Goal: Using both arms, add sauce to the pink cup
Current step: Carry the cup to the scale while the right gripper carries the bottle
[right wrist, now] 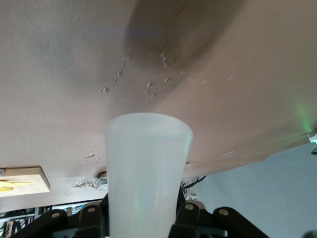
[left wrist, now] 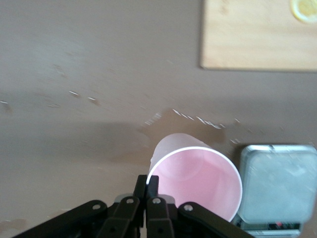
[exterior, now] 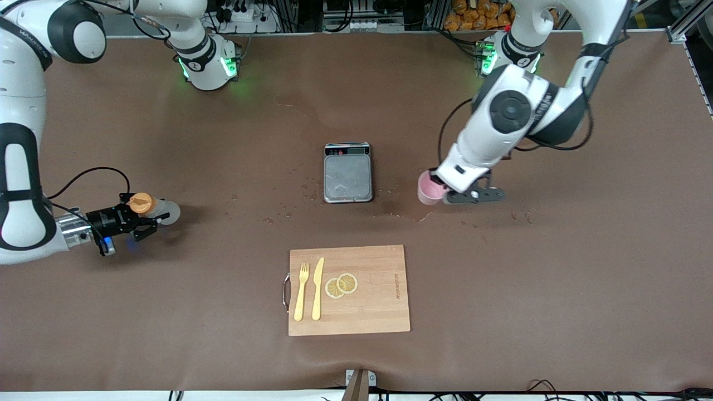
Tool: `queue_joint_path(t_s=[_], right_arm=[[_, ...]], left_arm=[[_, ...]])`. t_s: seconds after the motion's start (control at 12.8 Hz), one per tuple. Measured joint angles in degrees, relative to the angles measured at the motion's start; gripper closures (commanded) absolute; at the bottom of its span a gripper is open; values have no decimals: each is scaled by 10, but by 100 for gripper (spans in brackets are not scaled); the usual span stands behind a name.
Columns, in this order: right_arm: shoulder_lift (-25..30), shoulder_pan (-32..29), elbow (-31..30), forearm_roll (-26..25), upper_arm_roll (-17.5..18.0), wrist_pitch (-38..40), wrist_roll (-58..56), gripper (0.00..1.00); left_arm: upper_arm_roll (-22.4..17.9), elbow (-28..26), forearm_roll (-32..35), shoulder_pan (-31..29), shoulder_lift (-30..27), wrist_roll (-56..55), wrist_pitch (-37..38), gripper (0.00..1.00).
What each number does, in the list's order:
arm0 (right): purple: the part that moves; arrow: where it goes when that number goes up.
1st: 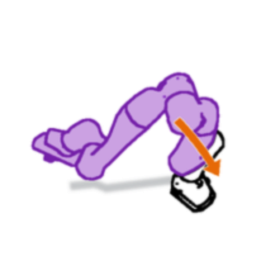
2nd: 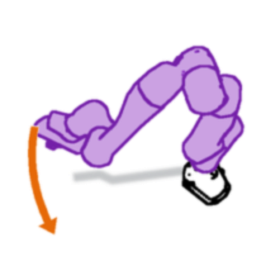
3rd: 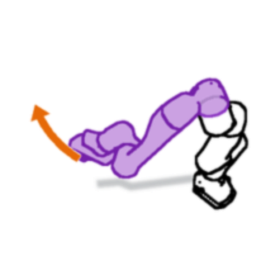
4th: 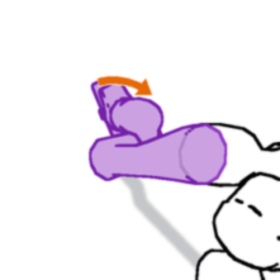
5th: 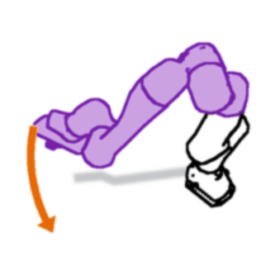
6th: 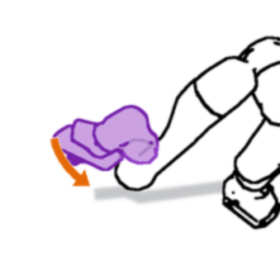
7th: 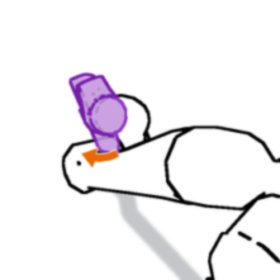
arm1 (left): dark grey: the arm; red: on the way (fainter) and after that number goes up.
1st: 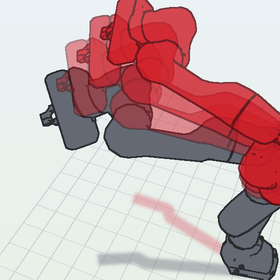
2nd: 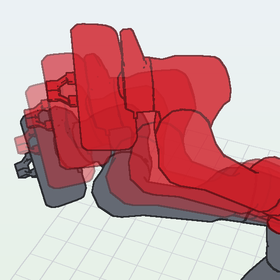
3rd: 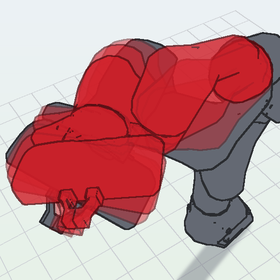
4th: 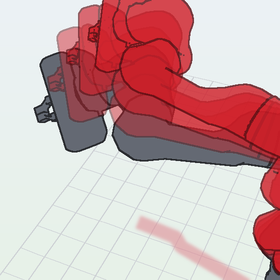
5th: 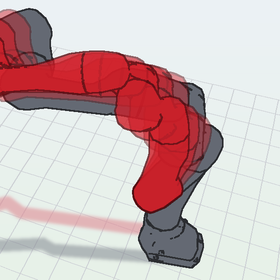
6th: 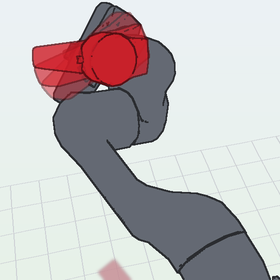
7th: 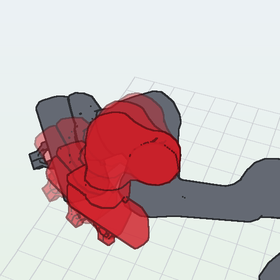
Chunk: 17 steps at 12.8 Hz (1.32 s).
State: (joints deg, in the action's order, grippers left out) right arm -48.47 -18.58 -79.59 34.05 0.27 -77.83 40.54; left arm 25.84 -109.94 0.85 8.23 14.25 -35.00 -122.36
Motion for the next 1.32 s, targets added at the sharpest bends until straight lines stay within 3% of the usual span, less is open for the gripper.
queue_joint_path(t_s=[0.47,0.62,1.32], right_arm=[[28,101,38,-92,1,0,121,59],[46,137,40,-144,1,2,162,59],[67,257,40,-231,1,2,330,59]], left_arm=[[0,57,0,95,55,-43,-3,100],[0,68,4,119,74,-44,-20,100],[-2,72,138,193,143,-158,-103,100]])
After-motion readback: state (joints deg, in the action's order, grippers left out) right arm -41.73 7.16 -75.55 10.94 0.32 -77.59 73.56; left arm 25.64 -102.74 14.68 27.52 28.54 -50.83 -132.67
